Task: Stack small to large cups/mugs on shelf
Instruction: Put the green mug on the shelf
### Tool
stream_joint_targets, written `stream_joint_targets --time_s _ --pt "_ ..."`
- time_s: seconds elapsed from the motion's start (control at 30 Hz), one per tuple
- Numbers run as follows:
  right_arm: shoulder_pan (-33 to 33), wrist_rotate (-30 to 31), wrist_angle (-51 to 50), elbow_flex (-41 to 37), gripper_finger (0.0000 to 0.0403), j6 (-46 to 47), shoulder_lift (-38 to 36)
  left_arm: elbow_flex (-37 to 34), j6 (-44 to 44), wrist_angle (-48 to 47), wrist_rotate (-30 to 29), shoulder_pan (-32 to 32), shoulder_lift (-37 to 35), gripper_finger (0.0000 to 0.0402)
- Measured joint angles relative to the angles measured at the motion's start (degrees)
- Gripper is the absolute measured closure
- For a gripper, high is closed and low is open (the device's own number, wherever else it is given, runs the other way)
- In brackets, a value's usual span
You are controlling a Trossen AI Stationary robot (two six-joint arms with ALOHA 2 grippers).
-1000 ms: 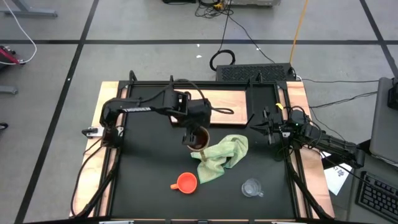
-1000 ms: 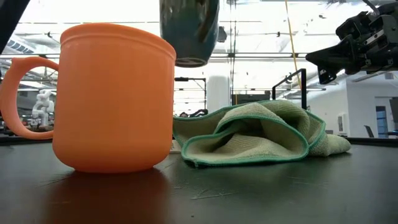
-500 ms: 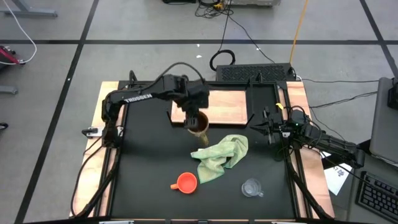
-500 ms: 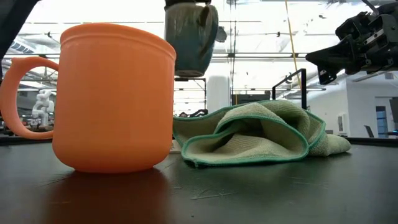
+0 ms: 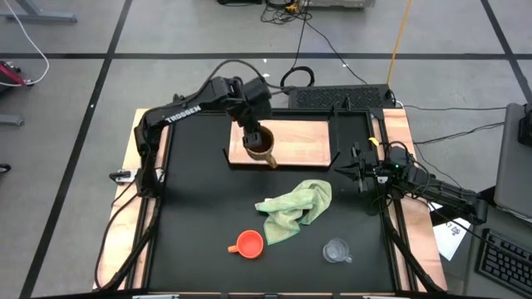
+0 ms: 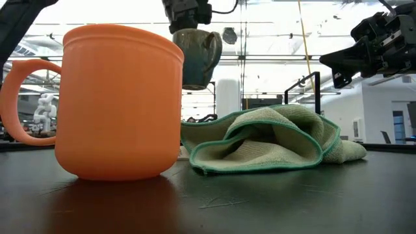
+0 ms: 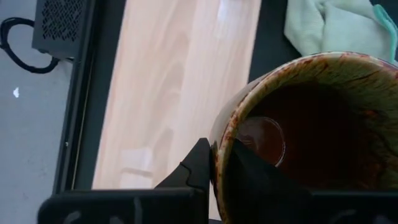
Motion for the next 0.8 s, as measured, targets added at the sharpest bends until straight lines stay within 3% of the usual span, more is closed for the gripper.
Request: stream_joint_targets --time_s 0.4,0.8 --pt "0.0 0.0 0.0 0.0 0.0403 0.0 0.0 0.0 3.8 0.2 2.0 8.3 0.0 0.0367" --pt "0.0 0.0 0.2 0.0 0.0403 0.0 0.0 0.0 6.2 0.1 4.8 12.5 0.2 0.0367"
